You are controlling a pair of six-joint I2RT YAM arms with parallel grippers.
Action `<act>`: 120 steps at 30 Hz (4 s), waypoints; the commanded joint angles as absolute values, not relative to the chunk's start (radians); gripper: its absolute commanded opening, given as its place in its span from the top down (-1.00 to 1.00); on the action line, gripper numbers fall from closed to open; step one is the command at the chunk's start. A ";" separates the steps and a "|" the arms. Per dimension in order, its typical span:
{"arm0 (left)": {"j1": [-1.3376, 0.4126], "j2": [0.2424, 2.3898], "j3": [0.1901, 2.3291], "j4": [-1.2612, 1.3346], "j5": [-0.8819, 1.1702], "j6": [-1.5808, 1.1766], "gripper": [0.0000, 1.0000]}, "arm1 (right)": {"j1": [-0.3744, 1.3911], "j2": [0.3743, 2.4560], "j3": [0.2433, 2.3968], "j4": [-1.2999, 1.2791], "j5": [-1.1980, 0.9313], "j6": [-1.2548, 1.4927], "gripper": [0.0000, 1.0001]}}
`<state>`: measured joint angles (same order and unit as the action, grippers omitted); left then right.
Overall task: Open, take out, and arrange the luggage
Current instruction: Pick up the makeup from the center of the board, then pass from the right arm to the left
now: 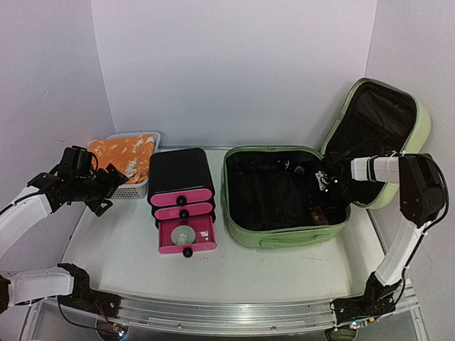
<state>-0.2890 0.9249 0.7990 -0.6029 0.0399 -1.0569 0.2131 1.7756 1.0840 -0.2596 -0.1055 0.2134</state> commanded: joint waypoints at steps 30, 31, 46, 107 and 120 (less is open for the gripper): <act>-0.288 1.022 1.031 -0.596 -0.046 -0.723 -0.94 | 0.432 1.692 1.433 -0.299 0.022 0.263 0.05; -0.289 1.034 1.041 -0.595 -0.022 -0.694 -0.93 | 0.453 1.690 1.434 -0.267 0.018 0.266 0.05; -0.289 0.942 0.927 -0.575 0.273 -0.575 -0.94 | 0.940 1.563 1.428 -0.033 -0.126 0.087 0.06; -0.657 0.901 0.641 -0.255 0.600 -0.710 0.43 | 1.243 1.932 1.461 0.375 -0.068 -0.270 0.04; -0.661 0.908 0.607 -0.259 0.539 -0.704 1.00 | 1.243 1.915 1.443 0.364 -0.008 -0.248 -0.73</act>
<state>-0.6567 0.9302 0.5964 -0.3046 0.5816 -0.7059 1.2400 1.9453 1.4242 0.3370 -0.0528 -0.2626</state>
